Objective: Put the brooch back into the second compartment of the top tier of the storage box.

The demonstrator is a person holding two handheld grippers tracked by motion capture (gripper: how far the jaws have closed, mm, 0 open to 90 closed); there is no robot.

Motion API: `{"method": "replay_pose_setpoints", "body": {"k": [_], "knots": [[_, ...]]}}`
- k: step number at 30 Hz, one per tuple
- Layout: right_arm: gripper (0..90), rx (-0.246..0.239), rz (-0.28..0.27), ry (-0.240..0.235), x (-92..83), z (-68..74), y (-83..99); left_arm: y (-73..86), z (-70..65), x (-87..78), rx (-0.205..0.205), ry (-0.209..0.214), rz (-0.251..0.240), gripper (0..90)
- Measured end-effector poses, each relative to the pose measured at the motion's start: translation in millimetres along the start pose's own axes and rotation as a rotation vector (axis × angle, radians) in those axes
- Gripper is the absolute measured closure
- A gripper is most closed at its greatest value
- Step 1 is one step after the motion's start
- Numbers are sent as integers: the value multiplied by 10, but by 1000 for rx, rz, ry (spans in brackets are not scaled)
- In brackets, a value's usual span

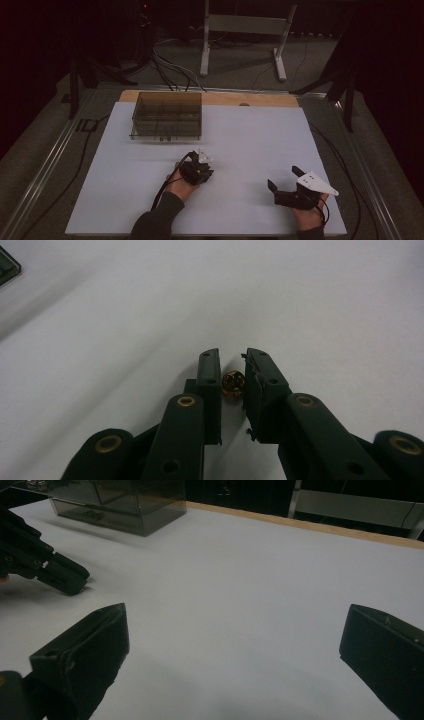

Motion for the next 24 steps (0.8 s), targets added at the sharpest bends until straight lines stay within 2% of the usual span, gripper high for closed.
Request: {"method": "replay_pose_setpoints", "body": {"k": [24], "knots": [[0,-4,1,-2,5,1,2,-40,51,-92,-31,23,-25,796]]}}
Point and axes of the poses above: each handheld gripper's, and its own axes: x roughly forward along the jaws, y roughly out of its underside, z roughly to its left, the point moved 9 cm from there along x, roughly forward along the jaws, and after that the axes turned 6 degrees about -y, right-handed, at the moved point
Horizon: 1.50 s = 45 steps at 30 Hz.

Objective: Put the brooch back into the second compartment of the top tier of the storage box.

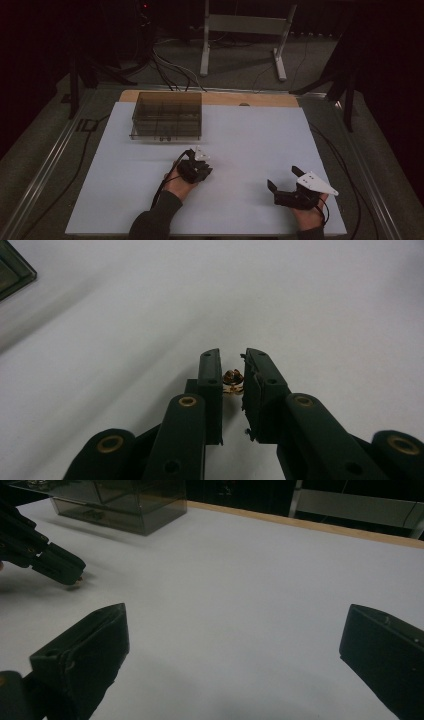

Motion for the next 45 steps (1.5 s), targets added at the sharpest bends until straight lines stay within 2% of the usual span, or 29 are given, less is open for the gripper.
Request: {"method": "replay_pose_setpoints", "body": {"k": [21,45], "knots": [[0,2,0,-1,2,0,1,-143,117,-199,-28,-8,-59,796],[0,4,1,-1,0,-1,2,-288,276,-404,-46,-26,-103,796]]}}
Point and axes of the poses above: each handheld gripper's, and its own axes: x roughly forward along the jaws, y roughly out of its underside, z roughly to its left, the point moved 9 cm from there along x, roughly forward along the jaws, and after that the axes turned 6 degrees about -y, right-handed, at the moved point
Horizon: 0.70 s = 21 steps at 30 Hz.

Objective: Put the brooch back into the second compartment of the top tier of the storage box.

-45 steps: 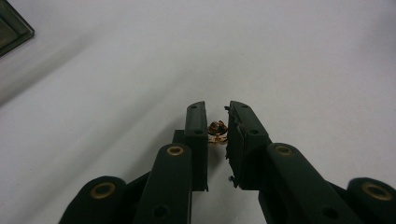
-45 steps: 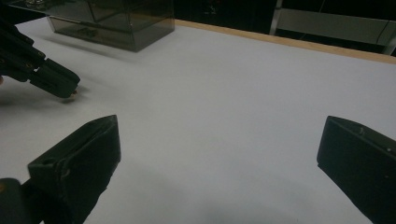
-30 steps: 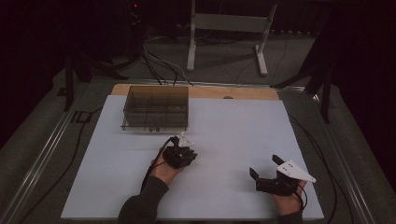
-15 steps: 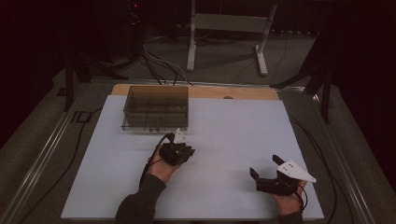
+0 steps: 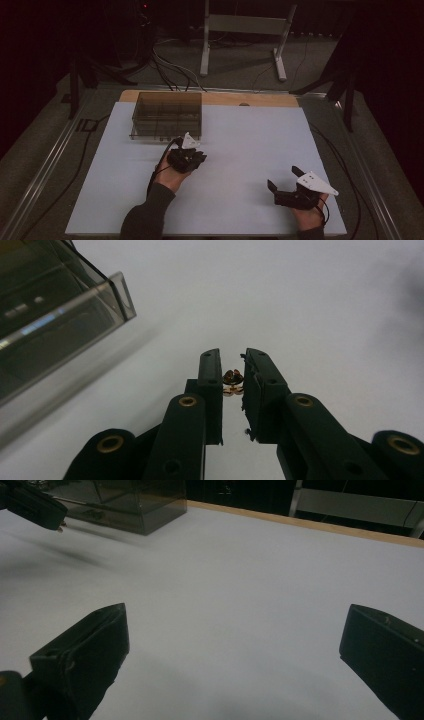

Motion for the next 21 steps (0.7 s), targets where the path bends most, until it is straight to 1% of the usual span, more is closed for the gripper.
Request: {"method": "replay_pose_setpoints", "body": {"k": [21], "knots": [[0,1,-1,-1,-1,-2,0,-174,114,-126,-5,-8,-32,796]]}}
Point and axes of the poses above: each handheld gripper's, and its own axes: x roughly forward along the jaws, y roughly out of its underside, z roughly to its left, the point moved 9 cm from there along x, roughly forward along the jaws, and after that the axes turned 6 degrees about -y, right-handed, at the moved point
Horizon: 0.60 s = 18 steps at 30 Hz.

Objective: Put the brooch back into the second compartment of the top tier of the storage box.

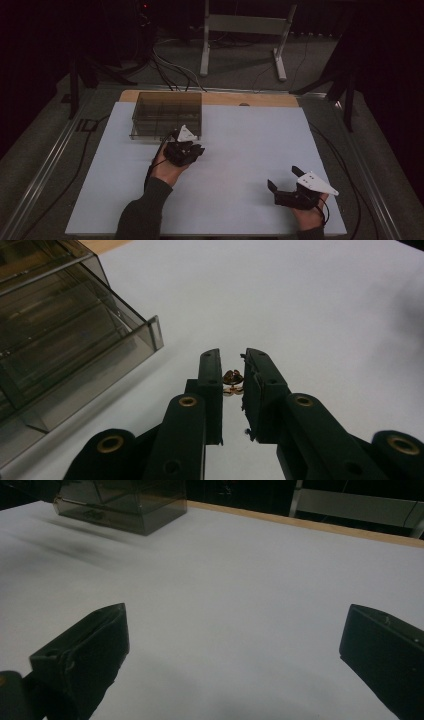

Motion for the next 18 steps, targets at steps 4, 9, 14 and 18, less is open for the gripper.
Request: {"method": "replay_pose_setpoints", "body": {"k": [4,9,14,18], "knots": [[0,2,-1,-1,-1,1,-1,-35,33,-26,0,-2,-4,796],[0,1,-1,-1,0,1,-1,-68,63,-49,-2,-5,-8,796],[0,1,-1,-2,1,2,-1,-98,107,-76,-4,-8,-11,796],[0,1,-1,-2,2,1,-1,-116,139,-90,-6,-9,-10,796]]}}
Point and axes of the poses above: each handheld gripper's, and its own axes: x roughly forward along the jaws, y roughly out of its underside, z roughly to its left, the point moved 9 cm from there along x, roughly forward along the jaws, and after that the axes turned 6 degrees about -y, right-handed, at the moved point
